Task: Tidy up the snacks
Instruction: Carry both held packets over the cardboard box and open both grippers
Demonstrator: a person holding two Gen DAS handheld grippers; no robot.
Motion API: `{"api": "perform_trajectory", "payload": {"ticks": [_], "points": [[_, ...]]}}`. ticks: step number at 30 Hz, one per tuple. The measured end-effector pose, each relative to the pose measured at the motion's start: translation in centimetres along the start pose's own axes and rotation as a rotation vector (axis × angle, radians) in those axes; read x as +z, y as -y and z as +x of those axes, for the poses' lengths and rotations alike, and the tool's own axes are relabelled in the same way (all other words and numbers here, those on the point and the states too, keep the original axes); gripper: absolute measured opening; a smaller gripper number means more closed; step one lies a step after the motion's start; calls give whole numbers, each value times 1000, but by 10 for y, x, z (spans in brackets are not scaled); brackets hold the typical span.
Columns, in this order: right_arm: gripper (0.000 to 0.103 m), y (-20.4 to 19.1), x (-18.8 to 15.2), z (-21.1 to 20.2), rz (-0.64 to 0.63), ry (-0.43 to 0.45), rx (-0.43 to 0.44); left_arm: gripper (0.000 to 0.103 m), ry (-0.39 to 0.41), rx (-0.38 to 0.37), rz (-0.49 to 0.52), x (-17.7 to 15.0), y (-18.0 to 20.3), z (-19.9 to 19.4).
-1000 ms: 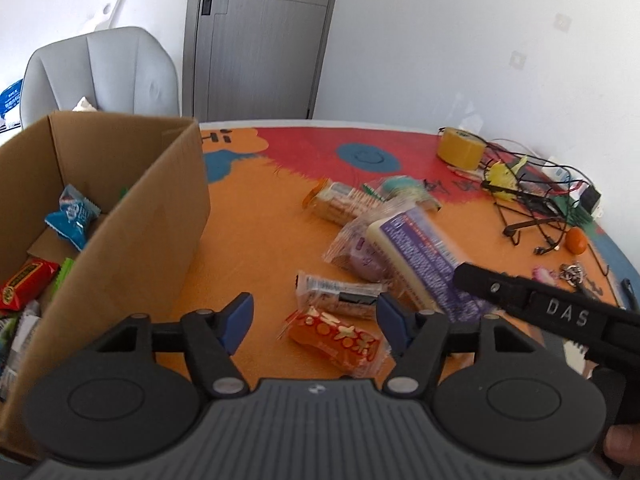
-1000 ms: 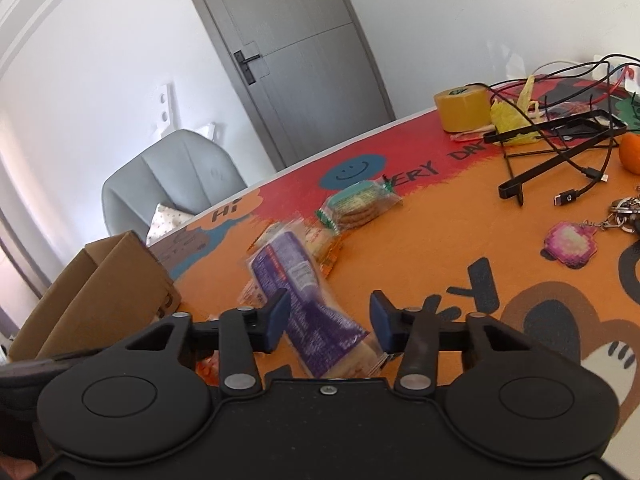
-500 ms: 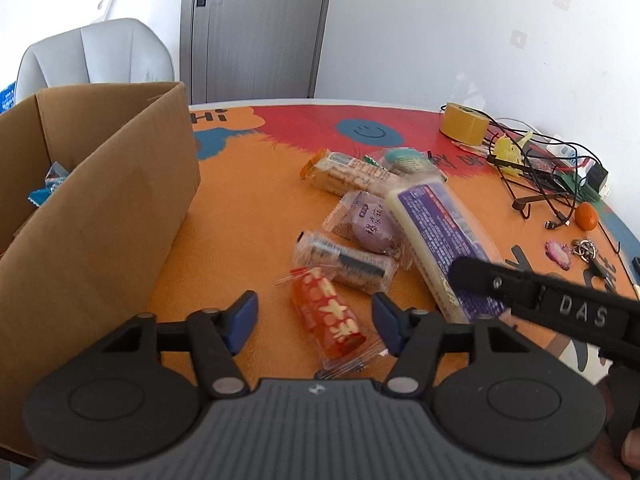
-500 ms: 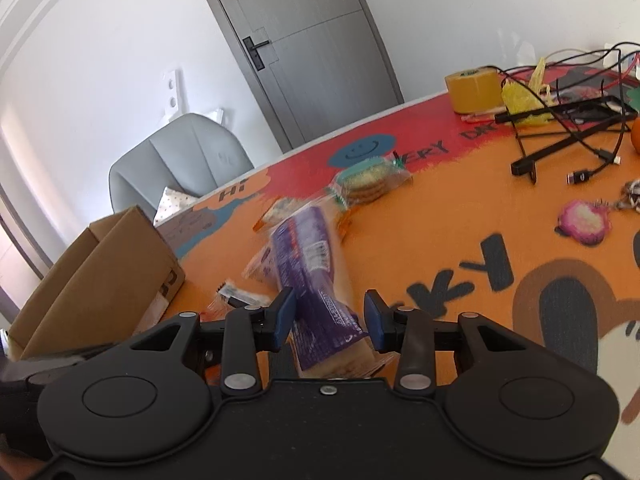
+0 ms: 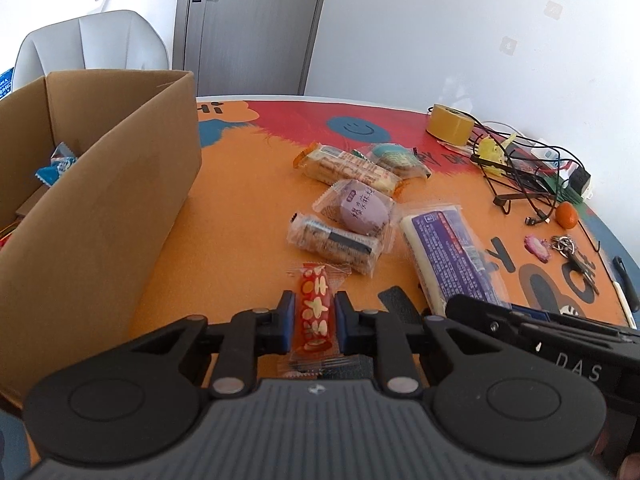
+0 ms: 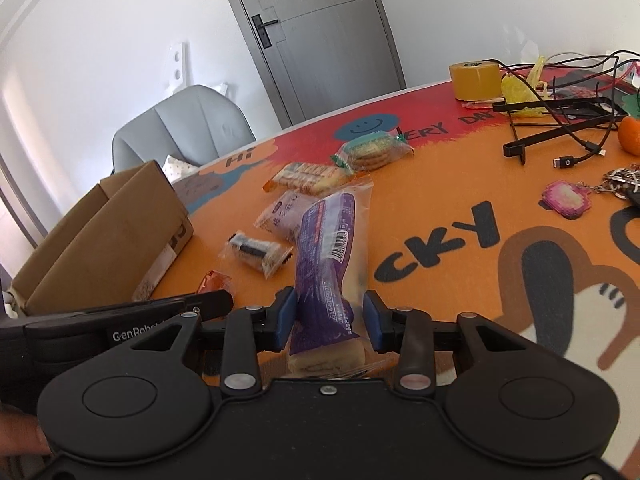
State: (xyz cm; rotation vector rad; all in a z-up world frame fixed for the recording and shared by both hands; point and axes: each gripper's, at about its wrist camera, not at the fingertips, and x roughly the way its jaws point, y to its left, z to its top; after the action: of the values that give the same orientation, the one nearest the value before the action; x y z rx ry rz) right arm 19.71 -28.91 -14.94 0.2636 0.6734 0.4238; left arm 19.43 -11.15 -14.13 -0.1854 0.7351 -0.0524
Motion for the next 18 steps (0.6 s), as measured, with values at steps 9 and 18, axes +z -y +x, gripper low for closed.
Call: {"api": "perform_trajectory", "payload": {"ticks": [9, 18], "points": [[57, -11, 4, 8, -30, 10, -36, 19, 3, -7, -18, -1, -7, -5], [58, -20, 2, 23, -73, 24, -85, 18, 8, 0, -34, 1, -13, -4]]}}
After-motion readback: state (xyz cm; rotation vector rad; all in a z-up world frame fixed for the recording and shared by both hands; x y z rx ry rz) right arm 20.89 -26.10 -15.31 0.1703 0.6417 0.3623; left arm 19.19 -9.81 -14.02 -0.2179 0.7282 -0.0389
